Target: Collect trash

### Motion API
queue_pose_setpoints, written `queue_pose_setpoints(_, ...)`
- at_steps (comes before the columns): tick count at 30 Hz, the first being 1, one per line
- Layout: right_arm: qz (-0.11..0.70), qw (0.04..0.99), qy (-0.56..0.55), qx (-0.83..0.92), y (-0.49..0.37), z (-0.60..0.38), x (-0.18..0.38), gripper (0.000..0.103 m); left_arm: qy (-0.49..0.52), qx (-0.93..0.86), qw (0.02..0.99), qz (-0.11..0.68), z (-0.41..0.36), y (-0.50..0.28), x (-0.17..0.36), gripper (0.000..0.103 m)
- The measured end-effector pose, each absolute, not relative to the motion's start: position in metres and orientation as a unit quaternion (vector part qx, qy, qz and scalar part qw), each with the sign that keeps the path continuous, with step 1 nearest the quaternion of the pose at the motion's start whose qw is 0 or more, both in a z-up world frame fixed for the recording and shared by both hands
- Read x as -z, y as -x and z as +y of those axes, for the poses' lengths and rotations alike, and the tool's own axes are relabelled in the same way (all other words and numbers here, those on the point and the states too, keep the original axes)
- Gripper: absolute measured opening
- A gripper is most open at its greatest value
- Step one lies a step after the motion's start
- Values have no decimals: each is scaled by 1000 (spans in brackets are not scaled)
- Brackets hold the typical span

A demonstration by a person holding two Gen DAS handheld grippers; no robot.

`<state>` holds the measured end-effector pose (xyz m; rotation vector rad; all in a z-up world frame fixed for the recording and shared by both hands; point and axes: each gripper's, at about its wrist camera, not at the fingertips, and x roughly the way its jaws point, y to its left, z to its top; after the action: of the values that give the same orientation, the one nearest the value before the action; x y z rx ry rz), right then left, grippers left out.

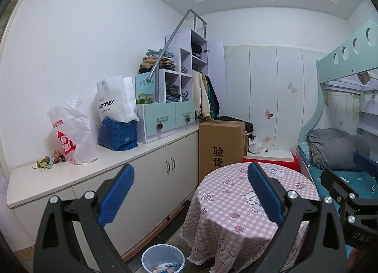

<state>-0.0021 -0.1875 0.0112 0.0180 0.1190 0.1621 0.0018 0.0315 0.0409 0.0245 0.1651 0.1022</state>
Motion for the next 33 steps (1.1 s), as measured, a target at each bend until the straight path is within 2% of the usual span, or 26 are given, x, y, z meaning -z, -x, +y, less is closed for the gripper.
queue_pose_setpoints(33, 64, 993, -15, -96, 17, -187, -11, 97, -35, -44, 994, 96, 22, 2, -38, 95)
